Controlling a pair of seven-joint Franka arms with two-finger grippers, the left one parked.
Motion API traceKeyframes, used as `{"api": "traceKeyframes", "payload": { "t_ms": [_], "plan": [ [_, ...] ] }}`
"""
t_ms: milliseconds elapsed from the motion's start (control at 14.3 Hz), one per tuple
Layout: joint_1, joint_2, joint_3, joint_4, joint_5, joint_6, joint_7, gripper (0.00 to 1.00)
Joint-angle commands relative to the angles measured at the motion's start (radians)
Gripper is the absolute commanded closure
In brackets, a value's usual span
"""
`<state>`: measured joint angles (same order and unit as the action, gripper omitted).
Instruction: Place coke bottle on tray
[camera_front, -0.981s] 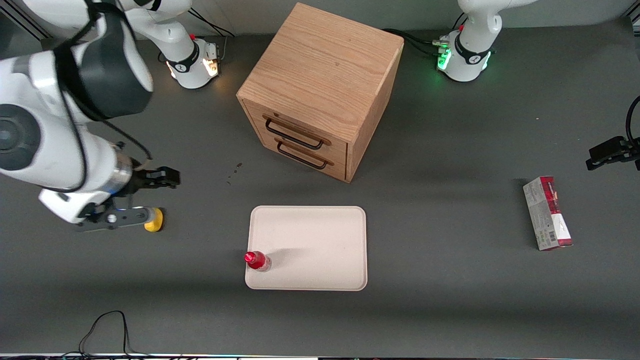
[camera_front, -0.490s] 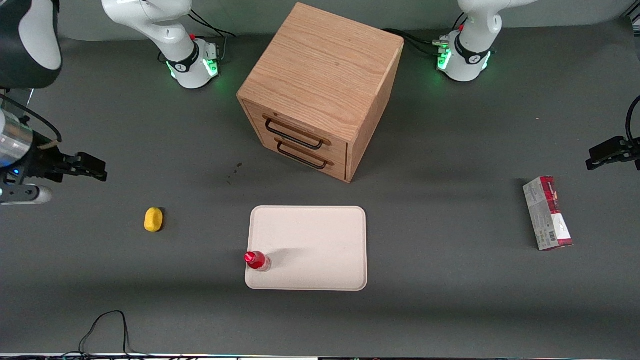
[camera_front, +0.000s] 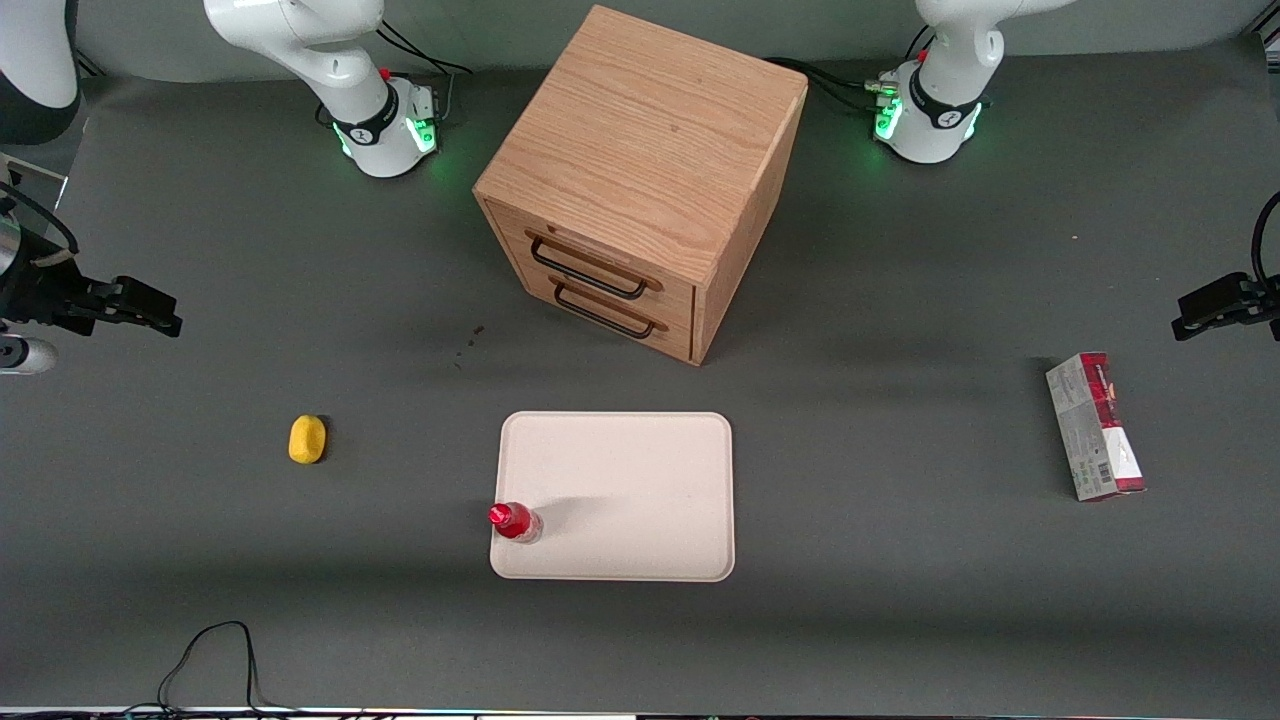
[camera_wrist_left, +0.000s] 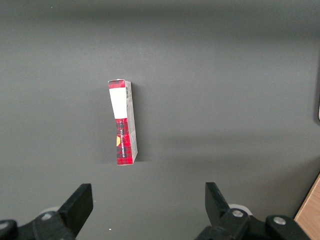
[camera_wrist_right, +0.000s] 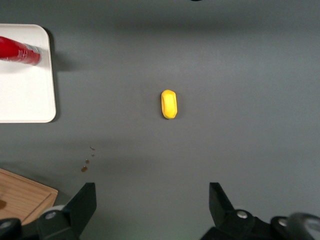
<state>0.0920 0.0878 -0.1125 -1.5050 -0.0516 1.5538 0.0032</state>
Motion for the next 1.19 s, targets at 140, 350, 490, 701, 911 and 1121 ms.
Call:
{"api": "traceKeyframes", "payload": {
  "t_ms": [140,350,490,701,911,1121],
  "plan": [
    [0.002,-0.025,-0.018,-0.009,0.010,-0.012,-0.020,0.00],
    [-0.024,-0.023,-0.007,-0.006,0.015,-0.017,-0.012,0.00],
    [-0.023,-0.023,-0.007,-0.006,0.016,-0.017,-0.012,0.00],
    [-0.020,-0.023,-0.007,-0.006,0.018,-0.018,-0.012,0.00],
    [-0.020,-0.022,-0.009,-0.009,0.019,-0.038,-0.014,0.00],
    [-0.021,-0.020,-0.013,-0.009,0.039,-0.038,-0.023,0.00]
  ]
}}
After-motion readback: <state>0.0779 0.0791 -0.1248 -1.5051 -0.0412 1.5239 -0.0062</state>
